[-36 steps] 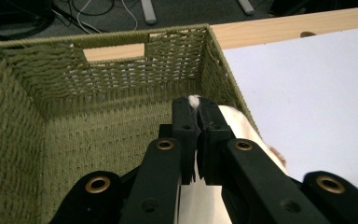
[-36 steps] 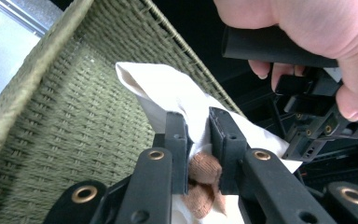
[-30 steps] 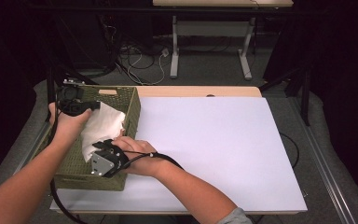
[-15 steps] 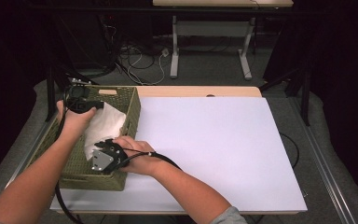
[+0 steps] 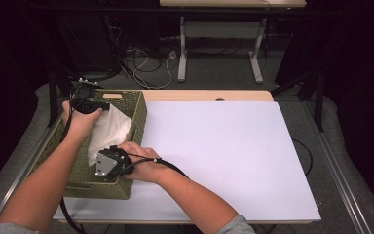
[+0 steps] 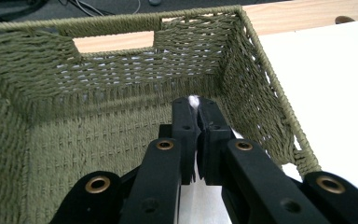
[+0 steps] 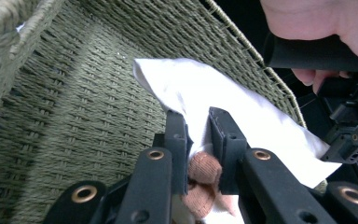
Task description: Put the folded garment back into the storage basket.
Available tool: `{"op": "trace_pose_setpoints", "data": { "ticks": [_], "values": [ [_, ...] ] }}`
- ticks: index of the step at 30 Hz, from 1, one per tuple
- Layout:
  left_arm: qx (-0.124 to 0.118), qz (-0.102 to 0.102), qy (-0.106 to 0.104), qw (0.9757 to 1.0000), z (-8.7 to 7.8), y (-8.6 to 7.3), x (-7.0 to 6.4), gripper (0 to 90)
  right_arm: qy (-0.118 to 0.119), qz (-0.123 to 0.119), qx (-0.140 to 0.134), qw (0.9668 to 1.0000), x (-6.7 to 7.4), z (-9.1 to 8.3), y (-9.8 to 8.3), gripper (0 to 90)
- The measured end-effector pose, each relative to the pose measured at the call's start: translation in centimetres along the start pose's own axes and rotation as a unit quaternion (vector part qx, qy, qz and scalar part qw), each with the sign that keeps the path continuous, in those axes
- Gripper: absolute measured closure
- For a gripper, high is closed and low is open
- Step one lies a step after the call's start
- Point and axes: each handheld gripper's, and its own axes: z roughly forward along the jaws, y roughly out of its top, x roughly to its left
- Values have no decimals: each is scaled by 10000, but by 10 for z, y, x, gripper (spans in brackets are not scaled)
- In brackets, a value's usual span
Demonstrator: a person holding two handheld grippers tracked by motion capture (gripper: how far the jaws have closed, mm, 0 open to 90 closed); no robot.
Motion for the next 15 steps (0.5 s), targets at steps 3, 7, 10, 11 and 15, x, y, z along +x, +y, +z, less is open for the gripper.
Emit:
{"op": "trace_pose_setpoints", "data": {
  "ticks": [3, 7, 10, 11, 15],
  "values": [
    [69, -65, -6, 10000, 3, 0, 3, 868, 112, -22, 86, 9999, 0, 2, 0, 787],
    [85, -117, -13, 9999, 8, 0, 6, 868, 166, 91, 108, 9998, -1, 3, -1, 787],
    [118, -103, 43, 9999, 11, 0, 6, 868, 195, 108, 132, 9997, -2, 4, -1, 787],
    [110, -88, 39, 9999, 12, 0, 6, 868, 197, 89, 134, 9997, -3, 5, -1, 787],
    [130, -85, 84, 9998, 13, 0, 5, 867, 231, 91, 181, 9995, -4, 7, -2, 787]
  ]
}}
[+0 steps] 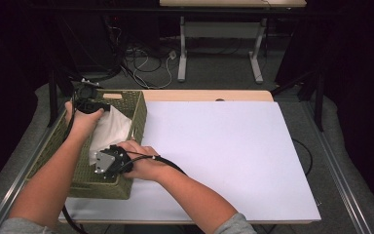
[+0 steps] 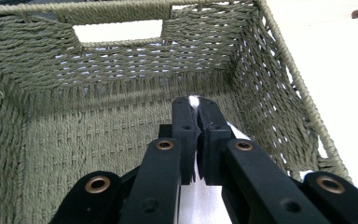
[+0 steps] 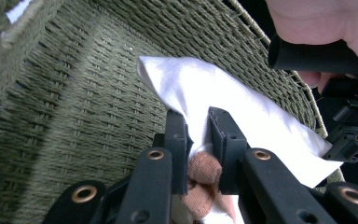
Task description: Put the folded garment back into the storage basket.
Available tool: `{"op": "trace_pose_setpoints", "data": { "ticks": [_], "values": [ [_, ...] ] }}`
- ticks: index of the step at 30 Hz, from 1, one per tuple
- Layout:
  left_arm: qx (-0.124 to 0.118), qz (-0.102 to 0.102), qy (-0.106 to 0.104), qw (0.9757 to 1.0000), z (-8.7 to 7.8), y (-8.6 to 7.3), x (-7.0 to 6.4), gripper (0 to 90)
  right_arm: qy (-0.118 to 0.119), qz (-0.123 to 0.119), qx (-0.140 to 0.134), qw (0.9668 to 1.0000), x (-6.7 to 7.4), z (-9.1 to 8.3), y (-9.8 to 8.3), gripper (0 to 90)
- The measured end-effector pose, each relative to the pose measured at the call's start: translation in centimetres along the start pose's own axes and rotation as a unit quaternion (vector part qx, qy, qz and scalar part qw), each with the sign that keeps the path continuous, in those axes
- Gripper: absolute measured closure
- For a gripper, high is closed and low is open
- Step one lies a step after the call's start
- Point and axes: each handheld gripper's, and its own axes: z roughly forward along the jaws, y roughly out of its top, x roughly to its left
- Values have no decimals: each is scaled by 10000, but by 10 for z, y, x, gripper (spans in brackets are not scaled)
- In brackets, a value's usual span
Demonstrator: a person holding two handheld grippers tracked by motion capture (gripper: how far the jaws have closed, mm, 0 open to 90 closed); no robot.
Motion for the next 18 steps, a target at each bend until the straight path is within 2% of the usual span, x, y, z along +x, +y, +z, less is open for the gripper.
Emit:
{"op": "trace_pose_setpoints", "data": {
  "ticks": [11, 18],
  "values": [
    [-15, -63, 68, 10000, 2, 0, 6, 867, 95, 75, -10, 9999, -6, 3, 1, 786],
    [-21, -31, 53, 10000, 3, 1, 7, 867, 143, 67, -11, 9999, -9, 5, 5, 785]
  ]
}}
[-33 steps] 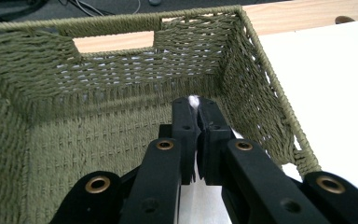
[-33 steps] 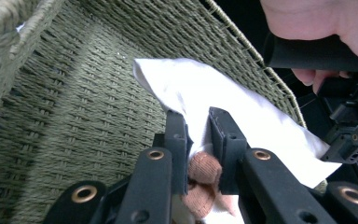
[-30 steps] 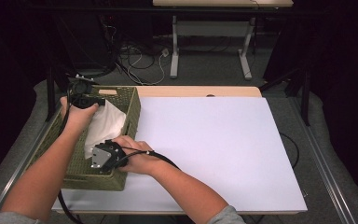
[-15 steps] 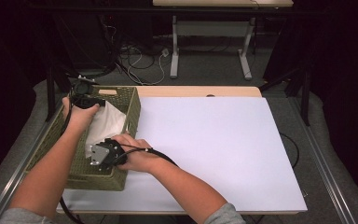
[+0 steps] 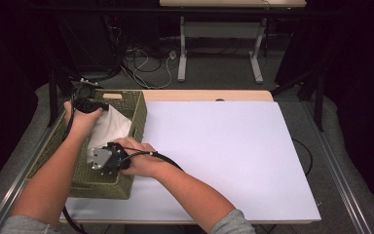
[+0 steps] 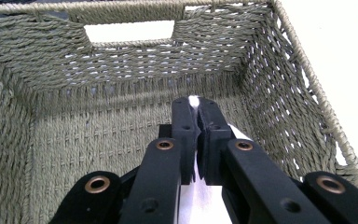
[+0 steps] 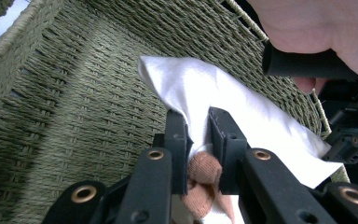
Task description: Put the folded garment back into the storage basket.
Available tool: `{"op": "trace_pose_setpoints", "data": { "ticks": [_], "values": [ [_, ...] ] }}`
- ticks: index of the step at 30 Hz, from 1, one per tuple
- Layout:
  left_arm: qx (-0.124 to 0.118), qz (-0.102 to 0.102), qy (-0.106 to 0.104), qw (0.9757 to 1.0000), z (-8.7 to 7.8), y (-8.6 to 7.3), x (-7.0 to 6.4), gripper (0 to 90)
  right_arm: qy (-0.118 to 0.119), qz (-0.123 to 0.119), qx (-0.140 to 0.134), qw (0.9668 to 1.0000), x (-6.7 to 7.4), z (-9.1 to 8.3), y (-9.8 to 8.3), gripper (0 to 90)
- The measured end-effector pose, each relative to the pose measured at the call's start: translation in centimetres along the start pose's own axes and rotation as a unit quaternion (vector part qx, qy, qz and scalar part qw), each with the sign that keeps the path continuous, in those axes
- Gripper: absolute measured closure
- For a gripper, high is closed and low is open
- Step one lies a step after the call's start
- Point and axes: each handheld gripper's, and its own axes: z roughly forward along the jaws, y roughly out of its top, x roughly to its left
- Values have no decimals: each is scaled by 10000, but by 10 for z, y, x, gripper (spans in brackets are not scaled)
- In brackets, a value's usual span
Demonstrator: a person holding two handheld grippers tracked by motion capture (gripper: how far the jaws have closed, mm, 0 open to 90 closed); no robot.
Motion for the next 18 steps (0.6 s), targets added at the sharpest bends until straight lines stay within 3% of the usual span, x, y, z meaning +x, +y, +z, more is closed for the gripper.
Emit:
{"op": "trace_pose_setpoints", "data": {
  "ticks": [2, 4, 6, 8, 12, 14, 18],
  "values": [
    [-13, -5, -17, 10000, 0, 0, 2, 866, 2, -51, 16, 10000, -1, 1, 1, 781],
    [-111, 100, 133, 9998, 3, 0, 5, 854, 44, -87, -22, 9999, -2, 2, 2, 766],
    [-328, 307, 436, 9980, 9, -1, 9, 757, 133, -77, -74, 9999, -4, 2, 3, 691],
    [-385, 319, 632, 9967, 16, -5, 13, 620, 96, -14, -201, 9997, -8, 2, 3, 557],
    [-211, 277, 694, 9970, 25, -12, 18, 522, 59, 155, -184, 9997, -13, -3, -1, 500],
    [-298, 257, 755, 9964, 22, -12, 20, 481, 44, 176, -165, 9997, -14, -7, -4, 493],
    [-508, 212, 641, 9964, 11, -10, 22, 443, -55, 249, -128, 9996, -17, -17, -11, 489]
  ]
}}
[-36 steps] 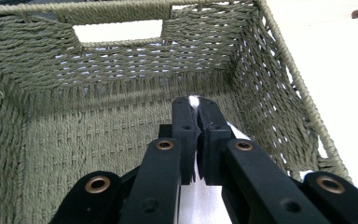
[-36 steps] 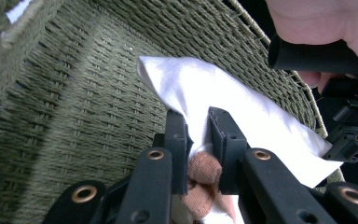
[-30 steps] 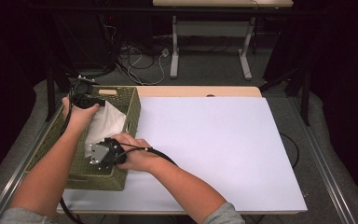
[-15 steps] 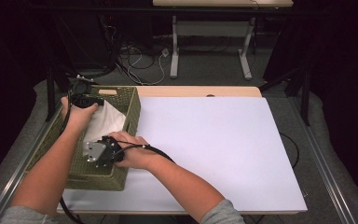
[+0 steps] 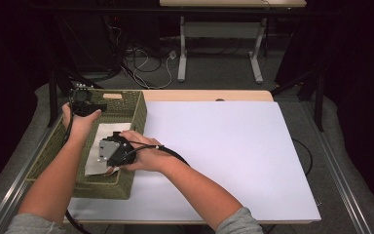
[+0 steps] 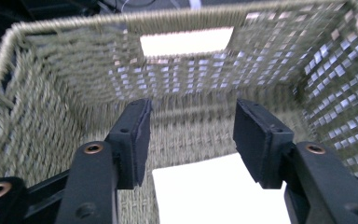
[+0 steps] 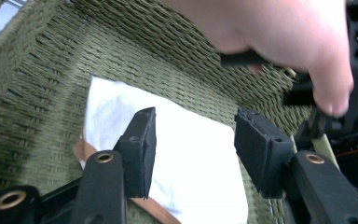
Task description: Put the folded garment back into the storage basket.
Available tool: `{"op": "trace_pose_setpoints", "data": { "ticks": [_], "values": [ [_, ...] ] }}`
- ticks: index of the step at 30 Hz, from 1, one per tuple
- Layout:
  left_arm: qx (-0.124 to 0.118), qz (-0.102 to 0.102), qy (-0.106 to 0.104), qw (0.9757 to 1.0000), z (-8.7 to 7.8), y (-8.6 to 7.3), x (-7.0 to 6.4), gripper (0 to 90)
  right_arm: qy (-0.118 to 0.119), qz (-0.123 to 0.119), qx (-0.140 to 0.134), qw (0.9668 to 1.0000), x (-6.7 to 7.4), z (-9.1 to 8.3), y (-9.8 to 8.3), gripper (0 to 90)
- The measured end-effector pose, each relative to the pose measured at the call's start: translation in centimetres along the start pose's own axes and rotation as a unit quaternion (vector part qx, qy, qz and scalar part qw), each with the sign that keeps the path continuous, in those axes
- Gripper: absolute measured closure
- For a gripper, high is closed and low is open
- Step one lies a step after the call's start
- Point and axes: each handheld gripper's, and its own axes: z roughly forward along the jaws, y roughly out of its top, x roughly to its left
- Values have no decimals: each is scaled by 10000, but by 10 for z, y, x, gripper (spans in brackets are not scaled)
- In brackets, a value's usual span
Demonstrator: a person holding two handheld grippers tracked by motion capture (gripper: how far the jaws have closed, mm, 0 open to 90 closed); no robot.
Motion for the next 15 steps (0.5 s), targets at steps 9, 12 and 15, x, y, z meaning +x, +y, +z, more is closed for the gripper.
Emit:
{"op": "trace_pose_setpoints", "data": {
  "ticks": [9, 12, 15],
  "values": [
    [-272, 99, -329, 9990, -19, -2, -8, 397, -399, 340, -30, 9986, -9, -29, -8, 391],
    [-188, -96, -662, 9976, -21, -3, -10, 398, -395, 713, 18, 9967, -13, -36, -12, 367],
    [-186, -264, -934, 9951, -26, -5, -15, 351, -487, 993, 79, 9938, -16, -43, -15, 302]
  ]
}}
